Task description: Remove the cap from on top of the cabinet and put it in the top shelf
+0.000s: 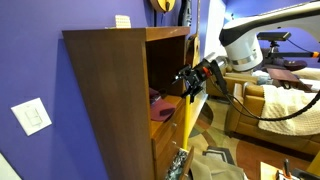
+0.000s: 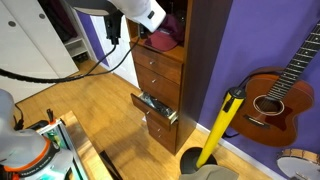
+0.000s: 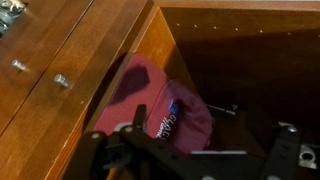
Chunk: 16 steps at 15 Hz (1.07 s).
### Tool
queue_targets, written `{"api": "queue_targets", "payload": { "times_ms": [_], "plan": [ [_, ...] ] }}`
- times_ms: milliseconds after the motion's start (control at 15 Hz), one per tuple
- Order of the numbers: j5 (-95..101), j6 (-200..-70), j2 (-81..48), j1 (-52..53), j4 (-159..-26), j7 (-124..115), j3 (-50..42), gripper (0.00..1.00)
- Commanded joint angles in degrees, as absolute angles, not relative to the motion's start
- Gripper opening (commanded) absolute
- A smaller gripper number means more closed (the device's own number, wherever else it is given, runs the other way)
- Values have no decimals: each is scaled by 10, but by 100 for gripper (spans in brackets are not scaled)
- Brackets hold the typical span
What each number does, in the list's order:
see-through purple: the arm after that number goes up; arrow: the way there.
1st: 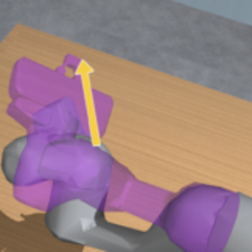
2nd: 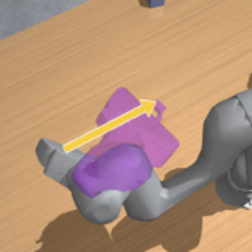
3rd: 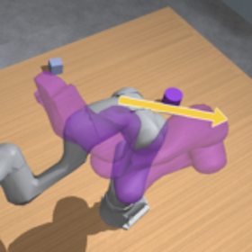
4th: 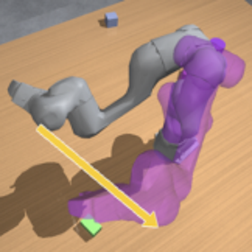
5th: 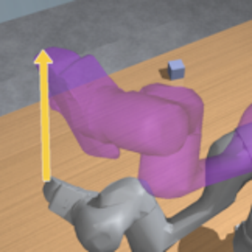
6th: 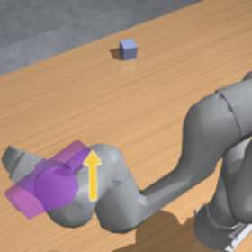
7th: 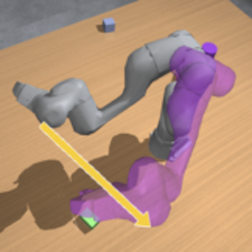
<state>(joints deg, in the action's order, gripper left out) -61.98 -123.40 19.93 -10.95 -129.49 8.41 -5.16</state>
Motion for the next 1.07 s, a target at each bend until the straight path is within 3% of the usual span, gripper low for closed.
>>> {"api": "queue_targets", "payload": {
  "times_ms": [0,1000],
  "plan": [
    [-558,-1202,218,-108,-1296,37,-65,100],
    [-233,-1050,360,-113,-1249,108,-139,100]
  ]
}}
